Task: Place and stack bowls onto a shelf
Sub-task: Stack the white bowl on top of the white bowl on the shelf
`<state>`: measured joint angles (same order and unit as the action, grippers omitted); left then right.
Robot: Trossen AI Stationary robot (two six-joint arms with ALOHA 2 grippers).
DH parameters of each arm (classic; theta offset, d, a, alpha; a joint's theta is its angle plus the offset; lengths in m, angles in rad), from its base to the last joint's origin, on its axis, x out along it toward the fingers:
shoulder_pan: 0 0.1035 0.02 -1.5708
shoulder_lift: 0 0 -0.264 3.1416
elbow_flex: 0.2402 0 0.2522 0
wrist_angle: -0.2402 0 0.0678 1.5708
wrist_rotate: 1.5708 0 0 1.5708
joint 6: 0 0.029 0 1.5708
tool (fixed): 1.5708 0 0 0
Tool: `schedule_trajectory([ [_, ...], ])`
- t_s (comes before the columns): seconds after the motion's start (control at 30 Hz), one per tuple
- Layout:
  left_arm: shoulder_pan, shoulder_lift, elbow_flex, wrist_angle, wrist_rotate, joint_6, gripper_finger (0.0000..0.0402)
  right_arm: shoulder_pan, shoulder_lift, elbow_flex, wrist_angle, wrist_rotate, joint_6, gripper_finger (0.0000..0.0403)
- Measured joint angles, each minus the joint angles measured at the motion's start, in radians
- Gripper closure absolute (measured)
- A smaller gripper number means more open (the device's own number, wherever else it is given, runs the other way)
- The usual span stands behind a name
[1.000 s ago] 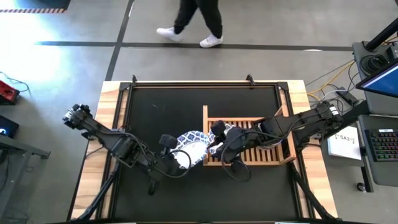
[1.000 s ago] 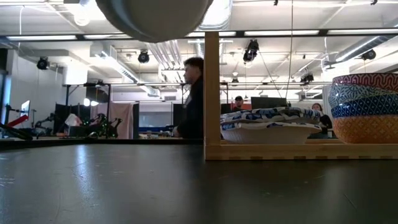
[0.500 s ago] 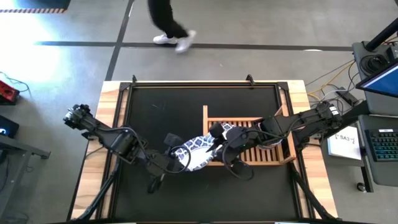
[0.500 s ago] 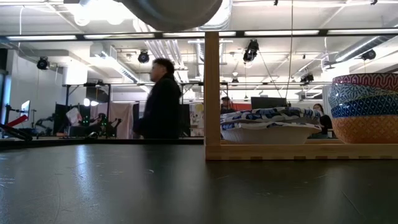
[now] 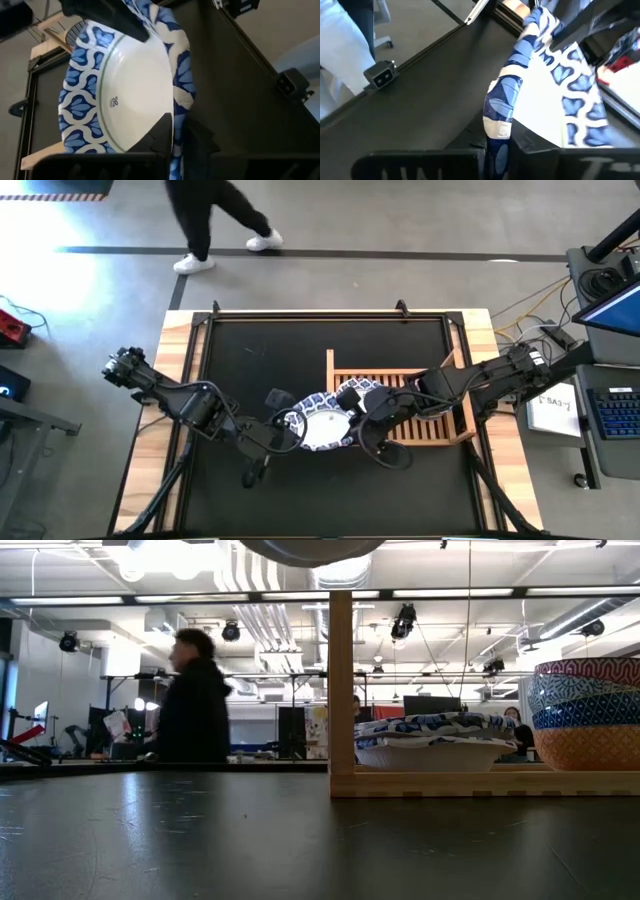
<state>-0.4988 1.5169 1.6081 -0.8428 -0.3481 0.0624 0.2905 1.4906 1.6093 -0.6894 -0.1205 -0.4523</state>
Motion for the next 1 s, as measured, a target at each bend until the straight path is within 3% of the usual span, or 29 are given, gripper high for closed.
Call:
schedule_trajectory([
  [0.37, 0.0, 0.0, 0.0, 0.067, -0.007, 0.034, 0.0277, -0.007, 0.0, 0.0, -0.039, 0.016, 0.231, 0.0394],
  [0.57, 0.0, 0.001, 0.0, 0.068, -0.118, 0.052, 0.0225, -0.038, -0.002, 0.005, -0.229, 0.102, 0.395, 0.0394],
  [0.83, 0.0, 0.001, 0.0, 0.067, -0.28, 0.086, 0.021, -0.047, -0.002, 0.068, -0.477, 0.163, 0.509, 0.0394],
  [1.0, 0.0, 0.001, 0.0, 0.066, -0.35, 0.059, 0.021, -0.047, -0.003, 0.034, -0.561, 0.219, 0.608, 0.0394],
])
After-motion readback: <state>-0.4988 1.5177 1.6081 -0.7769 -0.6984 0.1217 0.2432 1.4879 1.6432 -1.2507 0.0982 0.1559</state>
